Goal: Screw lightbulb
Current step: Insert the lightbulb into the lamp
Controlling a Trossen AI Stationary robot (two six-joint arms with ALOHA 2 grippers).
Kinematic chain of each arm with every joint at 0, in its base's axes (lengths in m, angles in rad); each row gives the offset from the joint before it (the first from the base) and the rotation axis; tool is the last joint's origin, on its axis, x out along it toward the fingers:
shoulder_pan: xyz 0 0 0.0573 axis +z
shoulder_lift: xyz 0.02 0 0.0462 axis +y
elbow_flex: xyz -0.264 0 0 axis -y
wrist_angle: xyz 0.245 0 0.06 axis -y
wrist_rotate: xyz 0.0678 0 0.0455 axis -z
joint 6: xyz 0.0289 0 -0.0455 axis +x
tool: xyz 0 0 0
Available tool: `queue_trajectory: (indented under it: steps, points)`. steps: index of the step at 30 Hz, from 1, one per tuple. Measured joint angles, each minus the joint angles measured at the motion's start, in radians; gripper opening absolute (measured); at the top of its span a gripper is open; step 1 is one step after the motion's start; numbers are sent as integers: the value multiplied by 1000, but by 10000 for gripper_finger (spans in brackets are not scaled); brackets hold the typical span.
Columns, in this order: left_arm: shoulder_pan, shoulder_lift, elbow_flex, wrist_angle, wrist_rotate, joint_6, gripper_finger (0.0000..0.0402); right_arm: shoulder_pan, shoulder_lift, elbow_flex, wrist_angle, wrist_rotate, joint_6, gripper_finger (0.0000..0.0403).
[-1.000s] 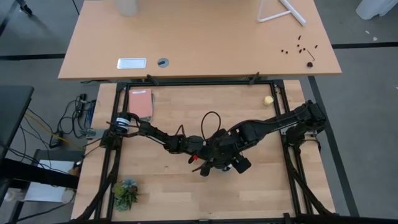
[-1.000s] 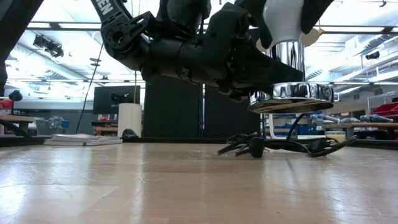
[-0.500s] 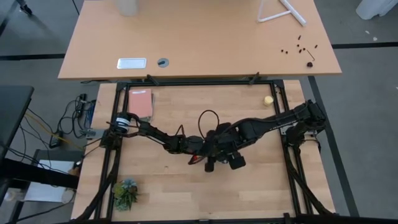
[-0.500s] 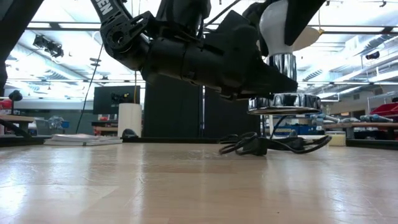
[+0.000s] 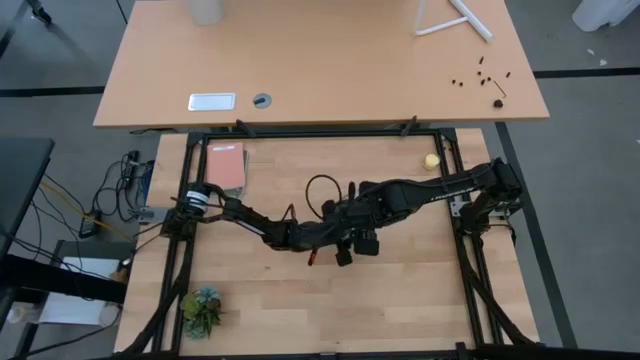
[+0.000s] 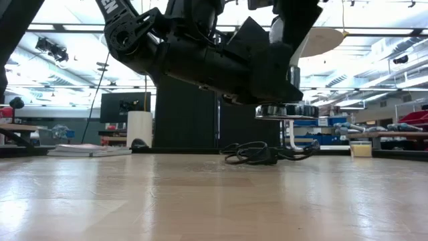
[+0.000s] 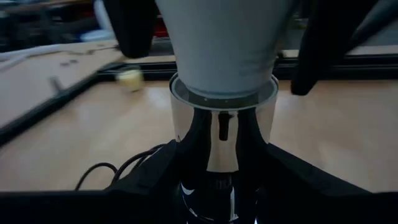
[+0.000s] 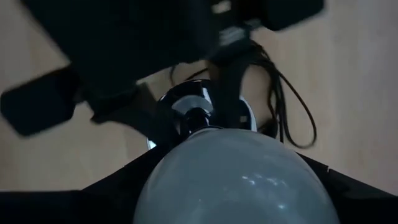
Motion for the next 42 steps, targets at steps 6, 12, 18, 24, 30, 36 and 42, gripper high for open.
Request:
queue_trajectory:
  steps: [6,12,18,24,30,36,42]
  points:
    - [-13,0,-1,18,-94,-41,195,-24,-1,1,18,54,64,266]
    - [-23,0,-1,21,-131,-55,195,-34,-1,1,56,54,58,266]
    - [-25,0,-1,17,-126,-75,195,-31,-1,0,51,51,-28,318]
    - [-27,0,-1,-3,-118,-76,195,-30,-2,-1,43,-26,-98,364]
    - [-27,0,-1,-6,-103,-79,195,-8,-10,-1,-1,-29,-156,371]
    - [-27,-2,1,-9,-67,-80,195,19,-13,-2,2,-29,-293,369]
    - [-26,-2,1,-23,11,-77,195,27,-13,-2,0,-36,-418,371]
